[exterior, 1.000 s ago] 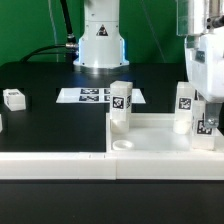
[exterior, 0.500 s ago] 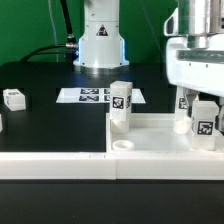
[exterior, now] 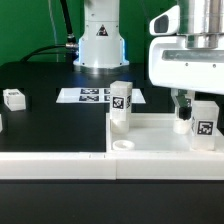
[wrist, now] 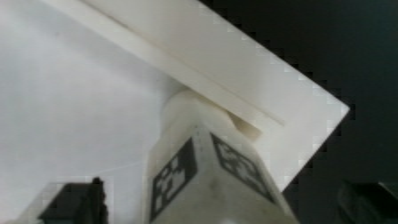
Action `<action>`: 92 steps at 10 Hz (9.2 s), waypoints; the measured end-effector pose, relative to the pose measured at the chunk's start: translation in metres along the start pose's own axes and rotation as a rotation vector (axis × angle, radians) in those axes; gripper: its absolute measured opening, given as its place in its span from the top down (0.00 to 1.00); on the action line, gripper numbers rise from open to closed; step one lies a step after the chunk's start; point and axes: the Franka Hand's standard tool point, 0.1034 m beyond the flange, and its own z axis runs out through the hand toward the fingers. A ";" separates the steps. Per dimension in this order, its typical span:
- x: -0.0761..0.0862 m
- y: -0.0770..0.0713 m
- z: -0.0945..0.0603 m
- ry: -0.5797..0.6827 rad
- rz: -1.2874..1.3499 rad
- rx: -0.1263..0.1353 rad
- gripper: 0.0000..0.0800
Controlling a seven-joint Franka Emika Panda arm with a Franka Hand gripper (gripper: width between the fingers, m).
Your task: Assemble square table
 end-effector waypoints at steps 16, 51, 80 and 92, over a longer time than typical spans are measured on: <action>0.003 0.007 0.000 0.005 0.383 -0.060 0.64; 0.053 0.081 -0.088 0.006 0.266 0.074 0.19; 0.075 0.323 -0.031 -0.280 -1.313 -0.215 0.19; 0.063 0.347 -0.028 -0.908 -1.252 -0.520 0.19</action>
Offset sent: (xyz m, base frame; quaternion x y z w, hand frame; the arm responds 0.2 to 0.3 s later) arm -0.0197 0.0076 0.0070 -0.0099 0.0167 -0.1531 0.9880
